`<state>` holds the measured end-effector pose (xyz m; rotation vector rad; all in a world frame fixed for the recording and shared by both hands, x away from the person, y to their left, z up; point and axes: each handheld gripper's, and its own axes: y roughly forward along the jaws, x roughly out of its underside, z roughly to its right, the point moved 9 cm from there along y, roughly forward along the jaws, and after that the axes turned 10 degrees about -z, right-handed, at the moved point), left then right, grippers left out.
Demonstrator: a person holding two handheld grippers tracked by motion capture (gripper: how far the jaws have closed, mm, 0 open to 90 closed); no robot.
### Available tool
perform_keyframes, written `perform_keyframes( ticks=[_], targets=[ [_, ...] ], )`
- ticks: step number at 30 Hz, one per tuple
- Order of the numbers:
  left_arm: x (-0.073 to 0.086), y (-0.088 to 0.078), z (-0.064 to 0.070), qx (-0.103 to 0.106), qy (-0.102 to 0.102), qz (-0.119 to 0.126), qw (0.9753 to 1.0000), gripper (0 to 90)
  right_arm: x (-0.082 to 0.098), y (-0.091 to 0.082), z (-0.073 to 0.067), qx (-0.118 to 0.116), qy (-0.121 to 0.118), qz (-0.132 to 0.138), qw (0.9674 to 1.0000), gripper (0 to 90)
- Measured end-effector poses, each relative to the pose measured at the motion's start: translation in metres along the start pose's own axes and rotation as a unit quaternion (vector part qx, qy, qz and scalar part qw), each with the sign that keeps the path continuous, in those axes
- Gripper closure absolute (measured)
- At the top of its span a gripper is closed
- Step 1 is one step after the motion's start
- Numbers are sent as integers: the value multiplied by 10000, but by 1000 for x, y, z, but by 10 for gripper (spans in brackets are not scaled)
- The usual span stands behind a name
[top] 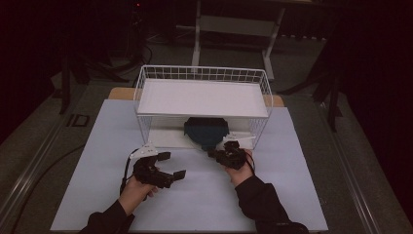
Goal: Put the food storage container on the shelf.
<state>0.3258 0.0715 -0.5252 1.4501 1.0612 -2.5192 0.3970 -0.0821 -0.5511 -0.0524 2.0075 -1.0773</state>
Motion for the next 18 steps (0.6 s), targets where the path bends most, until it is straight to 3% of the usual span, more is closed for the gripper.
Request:
perform_keyframes(
  ticks=[5,18],
  targets=[
    [0,0,0,8,-1,3,10000,2,-6,6,10,119,91,-4,9999,899],
    [0,0,-1,15,3,18,10000,2,-16,11,23,159,290,54,9994,899]
  ],
)
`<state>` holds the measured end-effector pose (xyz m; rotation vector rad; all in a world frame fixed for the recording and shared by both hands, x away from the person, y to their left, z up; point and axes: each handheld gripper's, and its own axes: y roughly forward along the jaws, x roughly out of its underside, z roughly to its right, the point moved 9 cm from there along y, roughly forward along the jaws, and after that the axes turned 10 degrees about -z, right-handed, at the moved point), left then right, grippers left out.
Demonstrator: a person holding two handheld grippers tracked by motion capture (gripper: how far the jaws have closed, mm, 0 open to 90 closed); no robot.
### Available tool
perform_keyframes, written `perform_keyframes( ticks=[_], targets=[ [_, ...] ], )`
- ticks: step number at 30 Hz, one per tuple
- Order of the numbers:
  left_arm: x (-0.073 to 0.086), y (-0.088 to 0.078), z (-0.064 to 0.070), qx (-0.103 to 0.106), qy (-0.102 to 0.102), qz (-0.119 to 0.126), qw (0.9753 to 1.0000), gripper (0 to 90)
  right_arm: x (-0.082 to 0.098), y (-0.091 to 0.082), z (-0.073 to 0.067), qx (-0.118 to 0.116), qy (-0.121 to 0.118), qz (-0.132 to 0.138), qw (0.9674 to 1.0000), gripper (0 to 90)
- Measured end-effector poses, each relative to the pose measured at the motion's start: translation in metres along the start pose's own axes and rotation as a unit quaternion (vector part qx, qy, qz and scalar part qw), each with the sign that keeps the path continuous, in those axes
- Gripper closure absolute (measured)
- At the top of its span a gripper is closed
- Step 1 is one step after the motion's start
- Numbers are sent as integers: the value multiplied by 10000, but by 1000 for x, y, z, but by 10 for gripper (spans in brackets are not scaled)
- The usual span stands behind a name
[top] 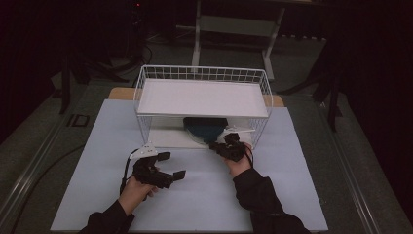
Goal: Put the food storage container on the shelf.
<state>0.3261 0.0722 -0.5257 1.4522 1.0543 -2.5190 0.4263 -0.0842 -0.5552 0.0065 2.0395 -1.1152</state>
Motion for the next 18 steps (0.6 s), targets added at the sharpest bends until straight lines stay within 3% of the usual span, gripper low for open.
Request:
perform_keyframes(
  ticks=[3,7,9,11,12,13,14,15,16,17,18],
  targets=[
    [0,-1,0,-22,14,7,10000,2,0,1,-2,67,-100,8,9999,897],
    [0,-1,0,-26,14,15,10000,2,0,0,-7,-125,-55,66,9999,840],
    [0,-2,0,-32,33,7,10000,2,1,-2,-14,-187,-173,88,9996,788],
    [0,-2,0,-39,59,25,10000,2,3,-5,-20,-213,-290,119,9993,693],
    [-1,-2,1,-49,87,34,9999,2,4,-8,-25,-258,-345,183,9989,534],
    [-1,-2,1,-49,87,34,9999,2,4,-8,-25,-258,-345,183,9989,534],
    [-2,-3,2,-42,90,46,9999,2,5,-11,-30,-291,-457,241,9982,410],
    [-2,-3,3,-38,104,60,9999,2,5,-11,-30,-291,-457,241,9982,410],
    [-2,-4,3,-49,124,62,9999,2,7,-16,-35,-421,-444,326,9976,267],
    [-3,-4,4,-51,136,71,9999,2,7,-16,-35,-421,-444,326,9976,267],
    [-3,-5,6,-43,187,91,9998,2,10,-21,-41,-574,-507,374,9964,219]
  ],
)
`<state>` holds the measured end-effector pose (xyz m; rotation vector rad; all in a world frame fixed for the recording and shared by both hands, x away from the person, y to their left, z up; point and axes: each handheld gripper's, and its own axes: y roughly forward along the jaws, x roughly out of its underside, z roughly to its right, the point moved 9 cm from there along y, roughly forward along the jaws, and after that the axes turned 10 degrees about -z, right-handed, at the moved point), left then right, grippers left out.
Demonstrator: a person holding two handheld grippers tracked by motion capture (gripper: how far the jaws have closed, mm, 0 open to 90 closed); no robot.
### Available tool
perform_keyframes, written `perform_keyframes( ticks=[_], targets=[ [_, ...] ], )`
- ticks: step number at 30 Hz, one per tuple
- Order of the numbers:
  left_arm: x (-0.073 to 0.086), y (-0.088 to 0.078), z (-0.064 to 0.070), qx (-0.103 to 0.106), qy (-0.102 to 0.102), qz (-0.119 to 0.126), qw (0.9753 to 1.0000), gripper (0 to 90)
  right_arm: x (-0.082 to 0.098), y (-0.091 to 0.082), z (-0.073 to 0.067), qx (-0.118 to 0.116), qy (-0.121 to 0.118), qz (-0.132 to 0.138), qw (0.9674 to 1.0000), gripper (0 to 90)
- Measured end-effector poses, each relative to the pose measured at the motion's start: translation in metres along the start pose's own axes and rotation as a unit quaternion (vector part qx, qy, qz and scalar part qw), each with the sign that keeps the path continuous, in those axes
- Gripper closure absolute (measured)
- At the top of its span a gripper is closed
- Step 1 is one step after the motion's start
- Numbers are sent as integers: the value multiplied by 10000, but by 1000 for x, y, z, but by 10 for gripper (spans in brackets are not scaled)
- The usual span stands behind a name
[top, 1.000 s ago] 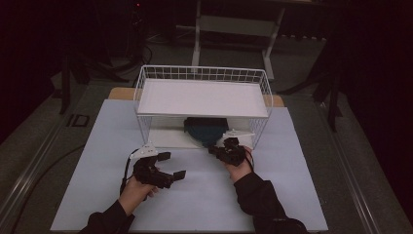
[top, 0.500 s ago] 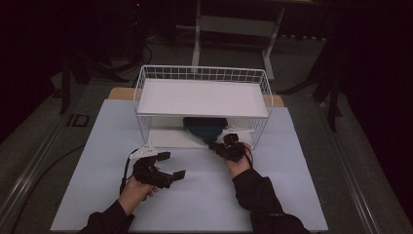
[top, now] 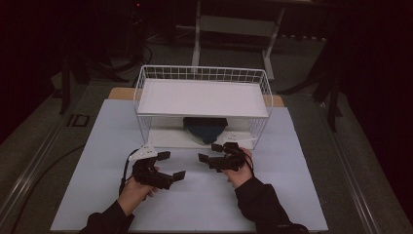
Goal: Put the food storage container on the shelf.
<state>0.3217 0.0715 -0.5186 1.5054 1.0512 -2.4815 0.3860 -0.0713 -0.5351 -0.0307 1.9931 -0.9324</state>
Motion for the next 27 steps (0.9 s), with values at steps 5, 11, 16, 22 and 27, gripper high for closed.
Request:
perform_keyframes(
  ticks=[5,11,16,22,27],
  targets=[
    [-1,-2,5,-18,137,-2,9999,2,7,-12,-4,30,-35,128,9999,175],
    [2,-5,9,6,203,-24,9998,2,21,-26,-5,159,-131,109,9997,177],
    [4,-9,11,-11,255,-20,9997,2,36,-36,-2,318,-179,77,9993,177],
    [8,-14,13,-31,328,-43,9994,2,47,-51,1,335,-110,117,9993,177],
    [13,-16,13,-46,340,-73,9994,2,57,-62,0,236,-212,184,9993,175]
  ],
)
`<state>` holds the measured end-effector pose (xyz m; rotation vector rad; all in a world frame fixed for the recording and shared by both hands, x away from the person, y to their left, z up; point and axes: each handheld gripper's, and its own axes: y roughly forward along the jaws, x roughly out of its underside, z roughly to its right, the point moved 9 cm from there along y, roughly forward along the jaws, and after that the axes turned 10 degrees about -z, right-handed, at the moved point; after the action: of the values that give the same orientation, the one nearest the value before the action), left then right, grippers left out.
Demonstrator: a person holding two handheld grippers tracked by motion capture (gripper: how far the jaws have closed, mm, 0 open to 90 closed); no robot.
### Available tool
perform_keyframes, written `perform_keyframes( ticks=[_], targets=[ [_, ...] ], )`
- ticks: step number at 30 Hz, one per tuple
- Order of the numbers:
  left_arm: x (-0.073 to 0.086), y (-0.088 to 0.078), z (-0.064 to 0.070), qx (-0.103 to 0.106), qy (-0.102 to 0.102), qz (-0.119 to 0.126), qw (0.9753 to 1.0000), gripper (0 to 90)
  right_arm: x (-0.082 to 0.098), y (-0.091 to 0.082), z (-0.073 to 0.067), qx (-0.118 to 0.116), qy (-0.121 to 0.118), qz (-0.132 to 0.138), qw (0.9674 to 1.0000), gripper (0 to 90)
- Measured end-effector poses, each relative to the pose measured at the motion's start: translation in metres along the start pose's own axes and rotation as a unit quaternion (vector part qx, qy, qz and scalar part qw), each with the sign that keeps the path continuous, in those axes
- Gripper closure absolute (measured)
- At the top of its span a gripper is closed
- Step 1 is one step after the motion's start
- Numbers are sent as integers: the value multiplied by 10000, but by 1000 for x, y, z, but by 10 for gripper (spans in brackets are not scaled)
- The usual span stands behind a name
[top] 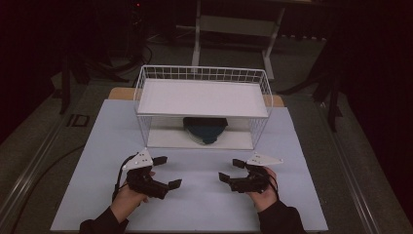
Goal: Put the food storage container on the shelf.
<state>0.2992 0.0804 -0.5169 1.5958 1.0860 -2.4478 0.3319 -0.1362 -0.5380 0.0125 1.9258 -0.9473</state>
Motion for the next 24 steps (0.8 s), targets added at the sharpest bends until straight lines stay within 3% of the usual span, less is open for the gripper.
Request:
perform_keyframes(
  ticks=[4,14,24],
  targets=[
    [4,-1,0,-29,26,-36,10000,2,7,-8,0,-54,49,19,10000,175],
    [10,0,2,-30,81,-120,9999,2,25,-27,6,175,25,-37,9998,175],
    [13,6,1,-54,123,-176,9998,2,39,-31,16,318,64,-113,9994,175]
  ],
)
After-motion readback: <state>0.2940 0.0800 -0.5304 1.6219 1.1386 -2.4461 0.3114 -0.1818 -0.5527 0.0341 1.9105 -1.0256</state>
